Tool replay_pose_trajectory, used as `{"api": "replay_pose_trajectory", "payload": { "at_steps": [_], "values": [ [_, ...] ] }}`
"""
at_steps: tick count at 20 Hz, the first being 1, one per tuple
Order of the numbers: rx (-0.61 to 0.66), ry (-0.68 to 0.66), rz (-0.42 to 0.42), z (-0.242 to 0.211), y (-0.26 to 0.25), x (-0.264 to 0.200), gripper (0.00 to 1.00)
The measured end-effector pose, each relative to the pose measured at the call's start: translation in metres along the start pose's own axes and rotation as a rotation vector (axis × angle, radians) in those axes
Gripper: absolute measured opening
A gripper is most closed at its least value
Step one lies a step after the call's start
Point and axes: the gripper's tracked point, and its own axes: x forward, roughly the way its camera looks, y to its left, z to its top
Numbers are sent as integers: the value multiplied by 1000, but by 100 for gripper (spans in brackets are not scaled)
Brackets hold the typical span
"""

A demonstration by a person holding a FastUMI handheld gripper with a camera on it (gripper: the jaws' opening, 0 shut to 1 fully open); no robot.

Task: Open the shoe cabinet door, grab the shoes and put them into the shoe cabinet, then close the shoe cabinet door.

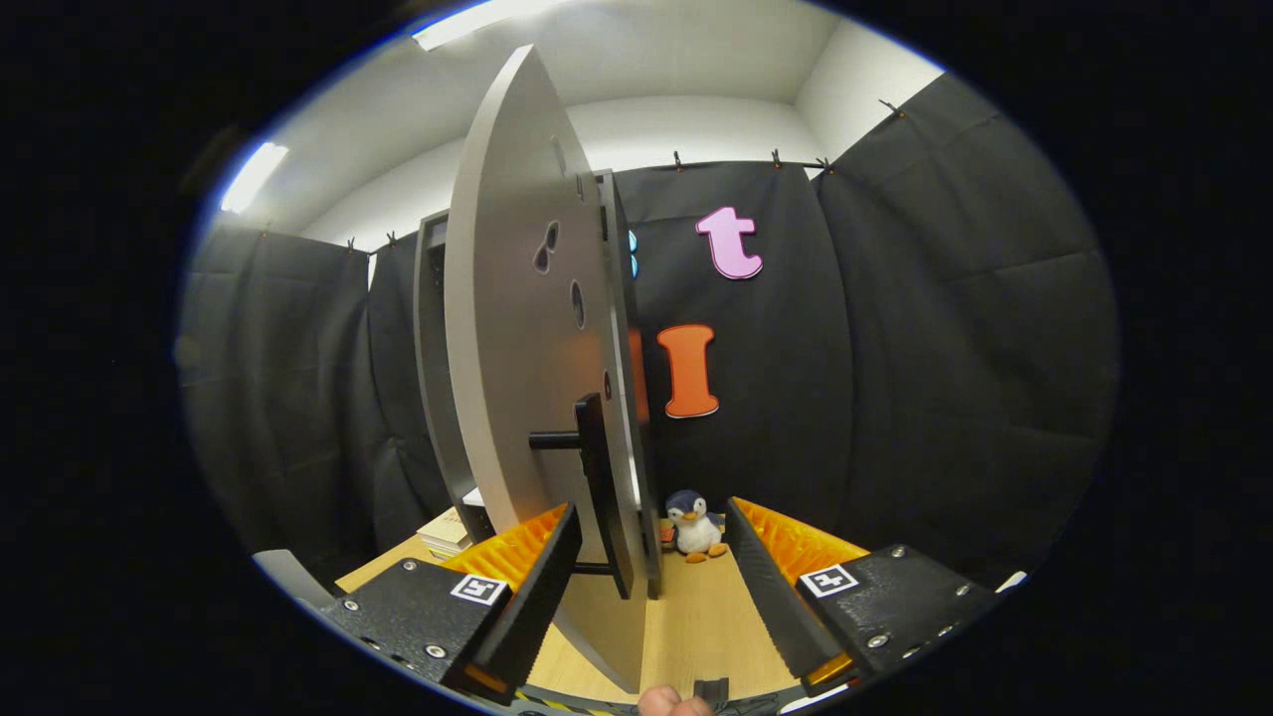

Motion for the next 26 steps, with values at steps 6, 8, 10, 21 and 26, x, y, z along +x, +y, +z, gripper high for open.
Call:
{"api": "replay_pose_trajectory", "payload": {
  "at_steps": [6,8,10,21,26],
  "values": [
    [-28,17,70,-4,48,3,91],
    [-31,19,81,-3,58,4,92],
    [-19,27,92,-6,68,6,92],
    [35,84,76,-10,138,33,91],
    [48,90,54,-13,182,65,93]
  ]
}}
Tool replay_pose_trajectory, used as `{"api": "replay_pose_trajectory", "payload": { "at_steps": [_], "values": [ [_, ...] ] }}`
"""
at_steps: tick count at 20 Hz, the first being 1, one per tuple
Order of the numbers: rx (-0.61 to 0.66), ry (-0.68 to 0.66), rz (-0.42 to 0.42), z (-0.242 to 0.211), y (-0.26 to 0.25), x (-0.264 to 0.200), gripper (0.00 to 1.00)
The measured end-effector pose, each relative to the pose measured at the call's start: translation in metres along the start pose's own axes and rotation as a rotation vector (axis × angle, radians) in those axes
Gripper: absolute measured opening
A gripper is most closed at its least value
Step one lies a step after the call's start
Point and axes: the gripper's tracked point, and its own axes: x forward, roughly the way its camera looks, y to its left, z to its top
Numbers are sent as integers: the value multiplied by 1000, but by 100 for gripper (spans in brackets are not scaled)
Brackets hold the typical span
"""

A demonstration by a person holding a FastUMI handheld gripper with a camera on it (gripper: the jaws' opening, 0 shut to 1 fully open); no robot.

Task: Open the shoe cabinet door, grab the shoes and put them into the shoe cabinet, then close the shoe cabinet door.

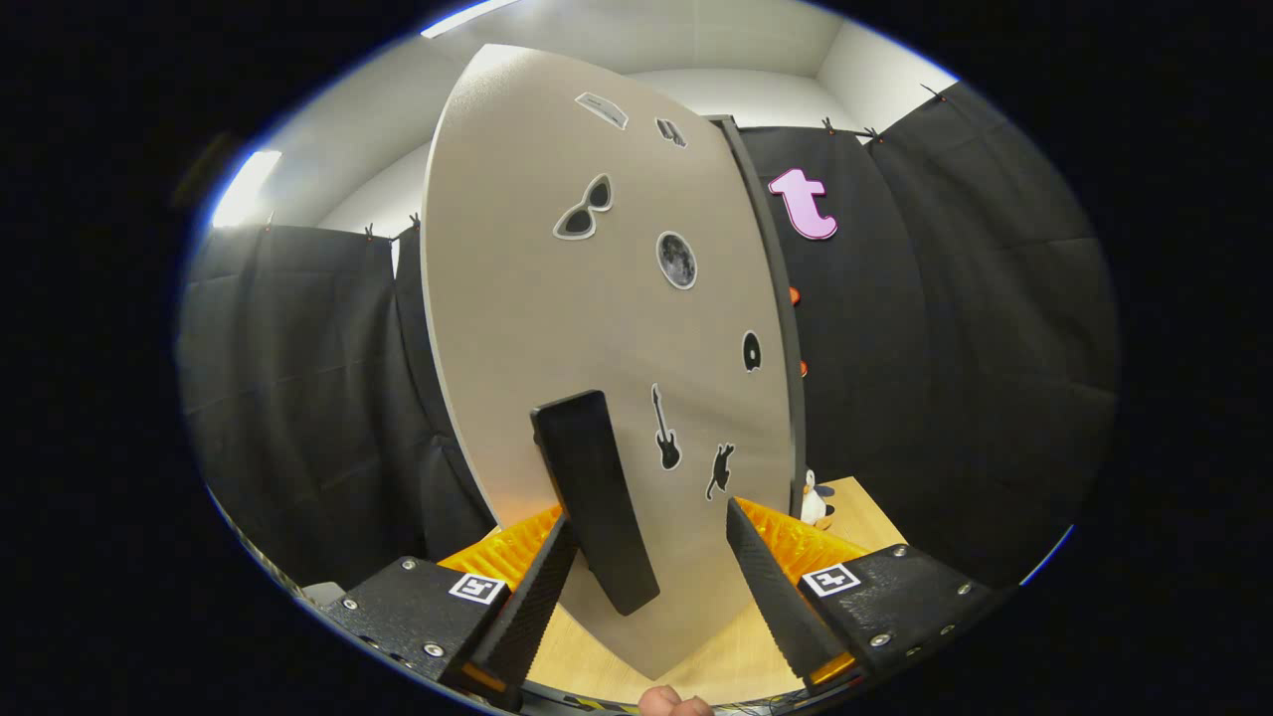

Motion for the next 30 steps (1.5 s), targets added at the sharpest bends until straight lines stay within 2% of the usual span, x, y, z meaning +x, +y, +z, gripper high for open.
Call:
{"api": "replay_pose_trajectory", "payload": {
  "at_steps": [5,11,30],
  "values": [
    [-50,-35,-48,4,36,49,97],
    [-90,-24,-63,6,68,93,98],
    [-56,-4,-68,7,87,127,95]
  ]
}}
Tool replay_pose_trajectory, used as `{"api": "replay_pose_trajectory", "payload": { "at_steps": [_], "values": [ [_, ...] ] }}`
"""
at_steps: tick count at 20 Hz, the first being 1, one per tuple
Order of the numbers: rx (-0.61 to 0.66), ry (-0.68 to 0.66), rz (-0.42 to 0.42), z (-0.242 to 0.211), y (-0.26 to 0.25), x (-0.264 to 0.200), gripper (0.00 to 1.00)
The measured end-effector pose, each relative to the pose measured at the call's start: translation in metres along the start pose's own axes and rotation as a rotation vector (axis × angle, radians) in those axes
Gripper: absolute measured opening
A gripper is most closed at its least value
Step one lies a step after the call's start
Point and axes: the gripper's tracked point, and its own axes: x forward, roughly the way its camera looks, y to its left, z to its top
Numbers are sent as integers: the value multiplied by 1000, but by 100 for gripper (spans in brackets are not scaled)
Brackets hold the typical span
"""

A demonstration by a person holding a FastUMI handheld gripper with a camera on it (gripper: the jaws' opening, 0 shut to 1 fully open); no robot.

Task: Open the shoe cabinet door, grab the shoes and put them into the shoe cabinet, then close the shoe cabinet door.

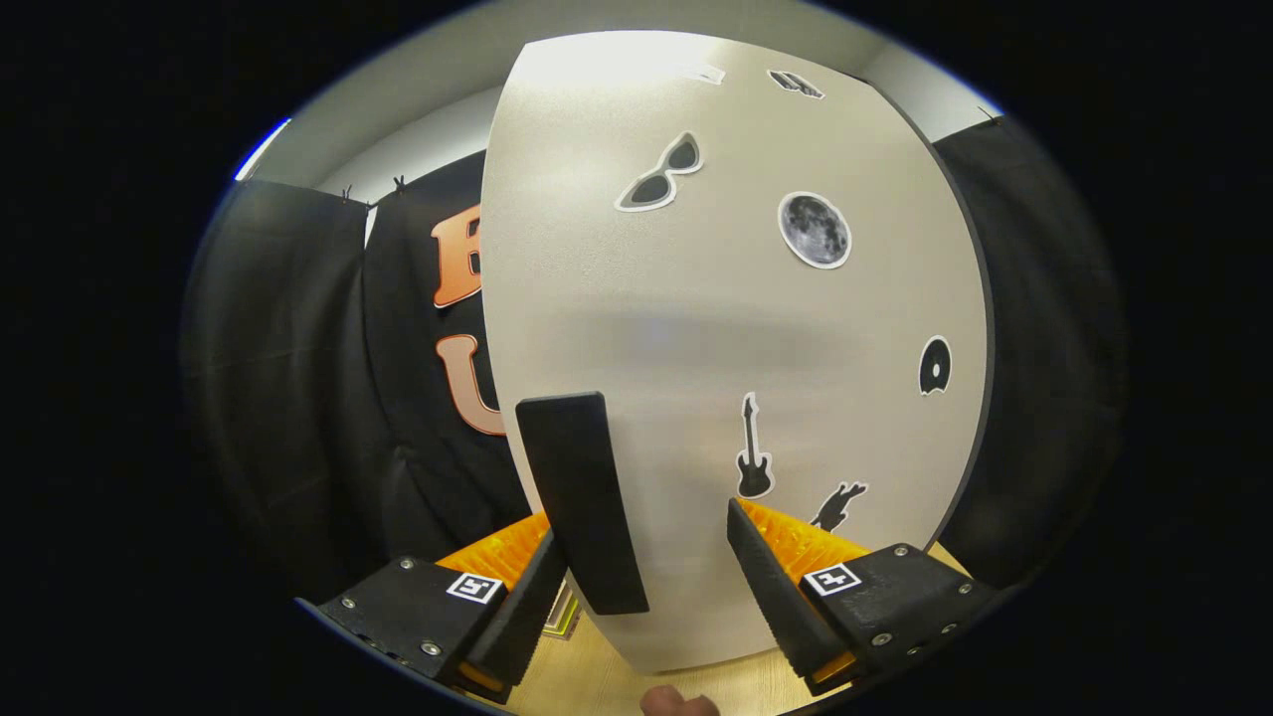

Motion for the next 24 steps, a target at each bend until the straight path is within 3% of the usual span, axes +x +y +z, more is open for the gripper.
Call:
{"api": "replay_pose_trajectory", "payload": {
  "at_steps": [17,24],
  "values": [
    [-2,6,-34,1,-2,11,95],
    [-9,31,-14,-3,-3,-9,95]
  ]
}}
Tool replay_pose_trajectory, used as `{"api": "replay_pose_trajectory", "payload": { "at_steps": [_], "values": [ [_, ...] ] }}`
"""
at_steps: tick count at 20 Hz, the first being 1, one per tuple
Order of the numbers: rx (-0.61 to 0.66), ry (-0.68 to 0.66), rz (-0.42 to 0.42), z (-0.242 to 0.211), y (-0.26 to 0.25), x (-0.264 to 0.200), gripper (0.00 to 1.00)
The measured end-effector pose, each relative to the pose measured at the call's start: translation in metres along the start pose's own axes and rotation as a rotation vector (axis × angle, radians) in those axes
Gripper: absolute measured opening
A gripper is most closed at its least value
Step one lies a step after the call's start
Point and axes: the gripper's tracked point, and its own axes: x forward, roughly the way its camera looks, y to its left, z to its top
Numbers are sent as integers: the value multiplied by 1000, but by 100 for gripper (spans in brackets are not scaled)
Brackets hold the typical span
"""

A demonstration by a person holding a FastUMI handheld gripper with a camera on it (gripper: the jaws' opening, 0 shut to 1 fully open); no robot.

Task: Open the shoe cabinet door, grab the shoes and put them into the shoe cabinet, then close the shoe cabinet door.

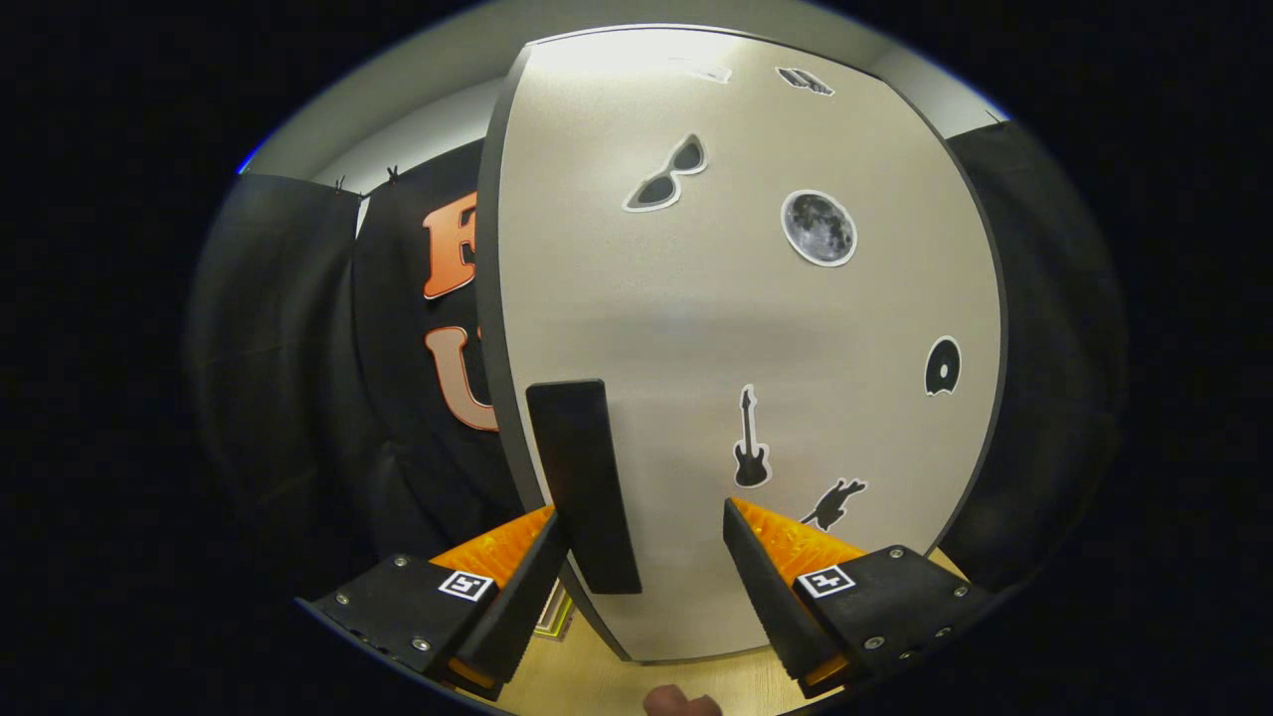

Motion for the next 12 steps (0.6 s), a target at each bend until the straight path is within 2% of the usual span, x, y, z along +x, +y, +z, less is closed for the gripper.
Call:
{"api": "replay_pose_trajectory", "payload": {
  "at_steps": [4,12],
  "values": [
    [-60,-20,-34,3,-24,-25,96],
    [-17,-68,-27,12,-82,-125,95]
  ]
}}
